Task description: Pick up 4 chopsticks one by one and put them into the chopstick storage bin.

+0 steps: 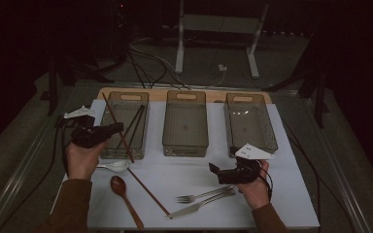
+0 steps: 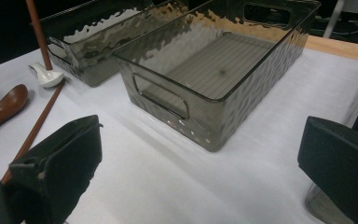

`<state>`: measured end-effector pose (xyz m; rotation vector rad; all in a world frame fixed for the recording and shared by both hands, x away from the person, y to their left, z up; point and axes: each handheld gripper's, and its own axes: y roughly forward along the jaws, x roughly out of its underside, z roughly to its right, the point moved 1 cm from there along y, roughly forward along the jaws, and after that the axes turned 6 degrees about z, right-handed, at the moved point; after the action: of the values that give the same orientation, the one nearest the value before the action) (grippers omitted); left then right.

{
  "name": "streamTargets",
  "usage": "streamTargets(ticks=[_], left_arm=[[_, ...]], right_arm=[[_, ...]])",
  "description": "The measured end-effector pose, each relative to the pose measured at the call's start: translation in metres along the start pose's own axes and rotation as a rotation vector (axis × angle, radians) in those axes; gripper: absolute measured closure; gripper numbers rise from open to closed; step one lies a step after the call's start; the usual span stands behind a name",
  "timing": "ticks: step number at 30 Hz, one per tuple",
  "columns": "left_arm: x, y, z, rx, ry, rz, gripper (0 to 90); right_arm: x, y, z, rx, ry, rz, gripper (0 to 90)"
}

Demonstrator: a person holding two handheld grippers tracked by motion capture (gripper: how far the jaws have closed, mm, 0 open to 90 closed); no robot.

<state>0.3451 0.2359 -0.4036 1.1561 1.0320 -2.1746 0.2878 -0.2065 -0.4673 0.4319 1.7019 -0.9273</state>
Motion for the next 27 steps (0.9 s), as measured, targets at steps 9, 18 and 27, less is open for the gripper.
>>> streamTargets(ticks=[9,18,27], left_arm=[[-0.008,0.015,-0.010,-0.025,-0.012,-0.006,86.3],[-0.018,0.032,-0.019,-0.051,-0.020,0.013,86.1],[-0.024,0.051,-0.028,-0.091,-0.053,0.036,85.9]], right_arm=[[0.000,0.000,0.000,0.001,0.002,-0.003,0.0],[0.000,0.000,0.000,-0.003,0.006,-0.001,0.0],[0.000,0.000,-0.001,-0.008,0.006,0.001,0.0]])
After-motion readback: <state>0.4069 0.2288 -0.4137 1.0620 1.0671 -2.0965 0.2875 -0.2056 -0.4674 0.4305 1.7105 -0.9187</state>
